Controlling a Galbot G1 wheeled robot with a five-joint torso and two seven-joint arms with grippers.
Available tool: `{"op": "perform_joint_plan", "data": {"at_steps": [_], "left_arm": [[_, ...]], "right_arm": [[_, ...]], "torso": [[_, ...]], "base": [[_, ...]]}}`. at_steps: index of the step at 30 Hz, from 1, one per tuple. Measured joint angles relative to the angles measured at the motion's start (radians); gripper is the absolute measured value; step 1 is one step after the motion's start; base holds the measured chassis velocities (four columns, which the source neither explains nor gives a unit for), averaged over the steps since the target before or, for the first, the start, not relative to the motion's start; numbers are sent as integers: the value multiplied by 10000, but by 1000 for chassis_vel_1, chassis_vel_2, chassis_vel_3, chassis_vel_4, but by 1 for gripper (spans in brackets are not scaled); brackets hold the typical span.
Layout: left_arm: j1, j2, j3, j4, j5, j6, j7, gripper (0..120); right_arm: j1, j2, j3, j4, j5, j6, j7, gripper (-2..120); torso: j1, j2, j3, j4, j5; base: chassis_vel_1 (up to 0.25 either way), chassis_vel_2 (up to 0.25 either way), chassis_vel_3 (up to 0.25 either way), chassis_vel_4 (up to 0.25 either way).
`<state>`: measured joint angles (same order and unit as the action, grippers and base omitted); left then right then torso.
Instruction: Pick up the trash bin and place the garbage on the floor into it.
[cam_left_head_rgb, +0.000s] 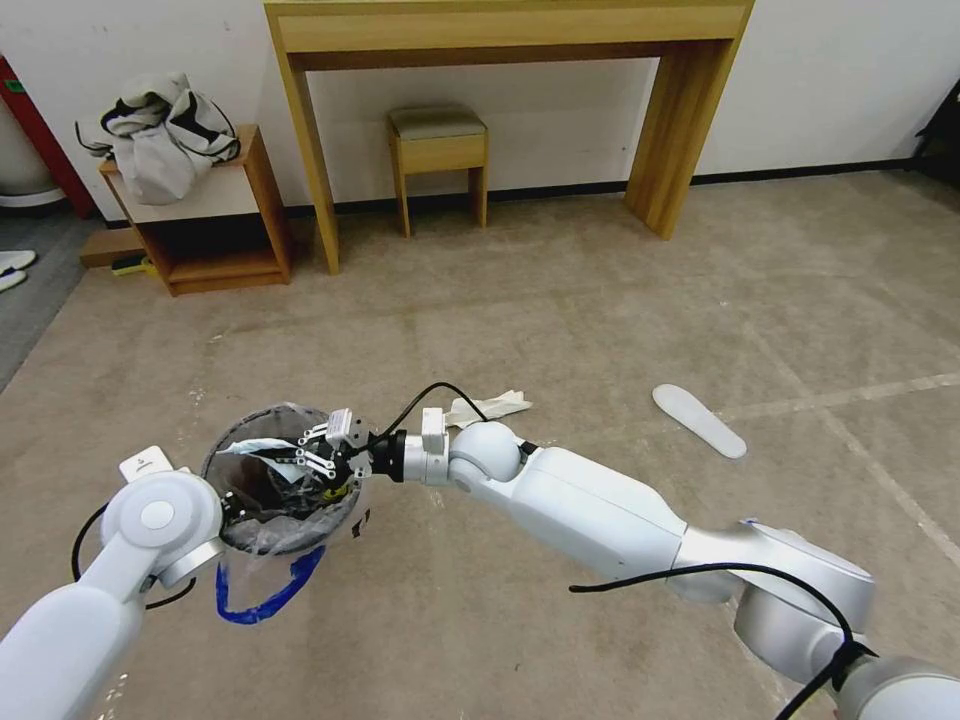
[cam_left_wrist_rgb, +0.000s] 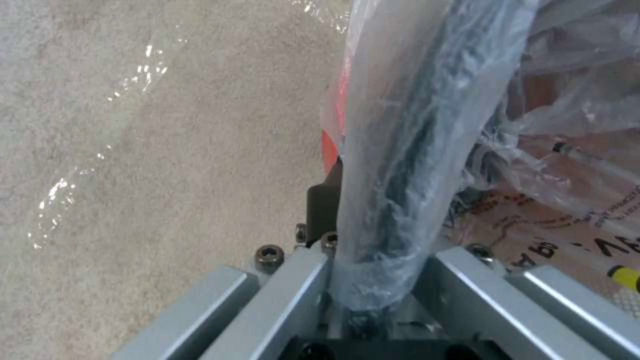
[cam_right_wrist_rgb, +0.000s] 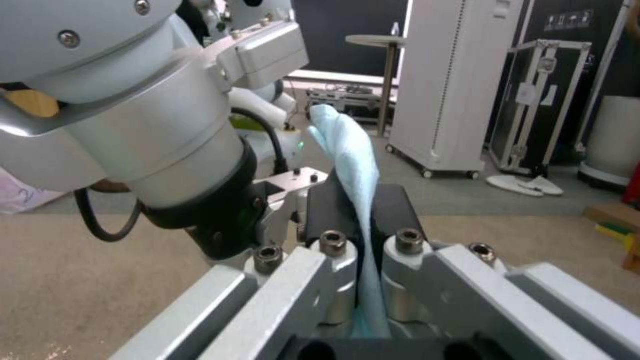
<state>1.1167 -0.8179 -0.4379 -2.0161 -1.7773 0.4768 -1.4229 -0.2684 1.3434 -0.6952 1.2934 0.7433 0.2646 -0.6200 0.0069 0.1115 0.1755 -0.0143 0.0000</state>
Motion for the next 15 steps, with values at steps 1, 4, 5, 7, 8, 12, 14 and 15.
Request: {"op": "perform_joint_plan", "data": {"at_steps": [1,4,5,7,8,12,14,15], "left_arm": [[-4,-2,3,1,2,0,0,0],[-5,-6,10,-2,5,0,-2,0],[-5,-14,18,-12,7,0,-2,0],[-5,-27,20,-24,8,-1,-2,0],[-4,-43,20,-44,9,-2,-7,0],[38,-67,19,-92,11,-9,-22,0],[63,-67,10,-106,12,-11,-30,0],[73,-67,1,-116,13,-14,-34,0]], "right_arm": [[0,-10,0,11,0,-5,5,0],[9,-35,-22,36,-49,-22,10,0],[26,-43,-52,51,-113,-26,33,1],[42,-43,-82,48,-128,-27,59,6],[69,-40,-119,17,-138,-27,68,13],[134,-7,-149,-60,-153,-5,146,25],[179,16,-151,-66,-142,1,201,31],[208,29,-151,-71,-128,1,232,36]], "torso": [[0,0,0,0,0],[0,0,0,0,0],[0,0,0,0,0],[0,0,0,0,0],[0,0,0,0,0],[0,0,1,0,0],[0,0,1,0,0],[0,0,0,0,0]], "base": [[0,0,0,0],[0,0,0,0],[0,0,0,0],[0,0,0,0],[0,0,0,0],[0,0,0,0],[0,0,0,0],[0,0,0,0]]}}
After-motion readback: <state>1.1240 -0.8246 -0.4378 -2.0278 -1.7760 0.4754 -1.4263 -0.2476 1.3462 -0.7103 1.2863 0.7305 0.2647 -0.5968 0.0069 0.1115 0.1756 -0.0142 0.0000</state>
